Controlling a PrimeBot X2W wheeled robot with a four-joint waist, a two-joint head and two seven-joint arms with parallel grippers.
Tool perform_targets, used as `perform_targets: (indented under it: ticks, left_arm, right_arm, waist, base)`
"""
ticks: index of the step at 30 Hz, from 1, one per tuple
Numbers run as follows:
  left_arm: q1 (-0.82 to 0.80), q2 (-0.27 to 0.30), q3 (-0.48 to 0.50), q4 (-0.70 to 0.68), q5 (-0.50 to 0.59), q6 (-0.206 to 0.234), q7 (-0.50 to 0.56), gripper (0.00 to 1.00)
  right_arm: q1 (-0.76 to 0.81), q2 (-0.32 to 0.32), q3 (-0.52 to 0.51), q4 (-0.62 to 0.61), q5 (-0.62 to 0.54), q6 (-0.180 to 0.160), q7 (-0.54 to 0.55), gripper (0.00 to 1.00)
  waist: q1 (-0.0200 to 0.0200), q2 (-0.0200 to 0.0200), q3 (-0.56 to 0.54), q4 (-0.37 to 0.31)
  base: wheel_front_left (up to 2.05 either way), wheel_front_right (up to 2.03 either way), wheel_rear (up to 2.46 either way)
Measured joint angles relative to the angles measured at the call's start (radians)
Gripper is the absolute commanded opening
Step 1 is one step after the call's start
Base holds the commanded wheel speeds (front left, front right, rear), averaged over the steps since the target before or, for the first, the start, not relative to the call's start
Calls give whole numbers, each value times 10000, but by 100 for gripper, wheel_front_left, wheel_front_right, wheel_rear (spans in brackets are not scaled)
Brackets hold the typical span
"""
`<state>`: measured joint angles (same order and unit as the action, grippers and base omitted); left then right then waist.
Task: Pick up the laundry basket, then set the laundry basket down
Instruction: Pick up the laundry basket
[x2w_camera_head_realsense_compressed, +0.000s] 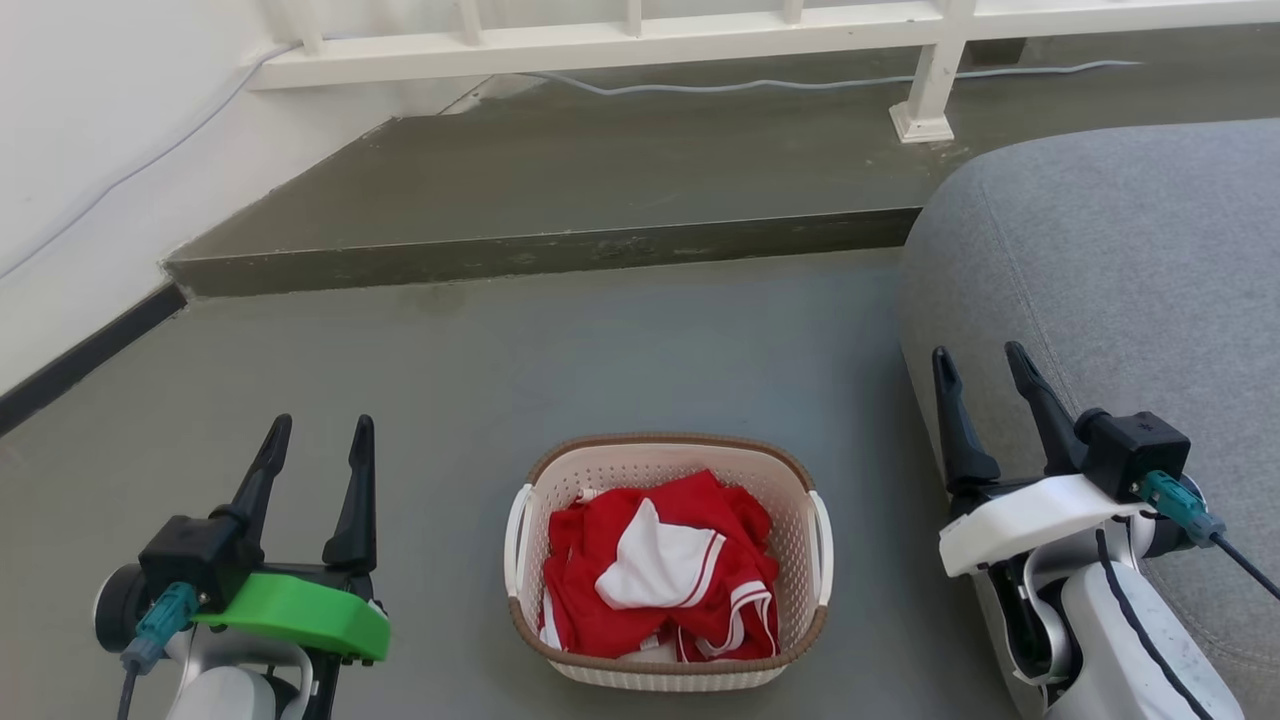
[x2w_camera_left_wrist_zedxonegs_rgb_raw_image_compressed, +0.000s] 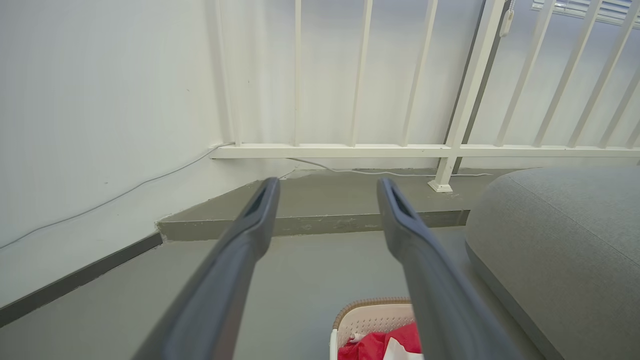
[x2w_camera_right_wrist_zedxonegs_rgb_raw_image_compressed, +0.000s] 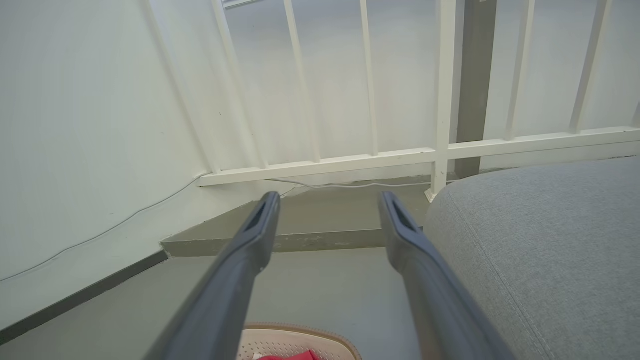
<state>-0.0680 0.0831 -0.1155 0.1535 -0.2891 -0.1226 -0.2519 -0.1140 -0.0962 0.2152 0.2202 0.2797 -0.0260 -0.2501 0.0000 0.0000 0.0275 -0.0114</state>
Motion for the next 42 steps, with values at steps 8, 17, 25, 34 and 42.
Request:
perform_targets:
  ticks: [8,17,25,34,42]
  left_arm:
    - [0,-44,203,-21,-247,-4,0,100]
    - [-260,-44,290,-132,-508,-6,0,100]
    - [-449,98,-36,-221,-955,-13,0,100]
    - [-1036,596,-420,-232,-1402,-15,0,100]
    - [-1606,1093,-913,33,-1850,-15,0,100]
  right_arm:
    - [1,58,-8,42,-12,79,-2,100]
    - [-1,153,-25,13,-251,63,-2,100]
    - [-14,255,-73,-6,-284,-44,-2,100]
    - [-522,314,-84,-96,-407,-201,-2,100]
    - [-808,359,-111,109,-412,-364,-2,100]
  waist:
    - [0,0,190,-79]
    - [0,0,737,-233]
    - [0,0,1438,-363]
    - [0,0,2345,-462]
    - [1,0,3329,-564]
  base:
    - [0,0,0]
    - [0,0,0]
    - [0,0,0]
    - [0,0,0]
    - [0,0,0]
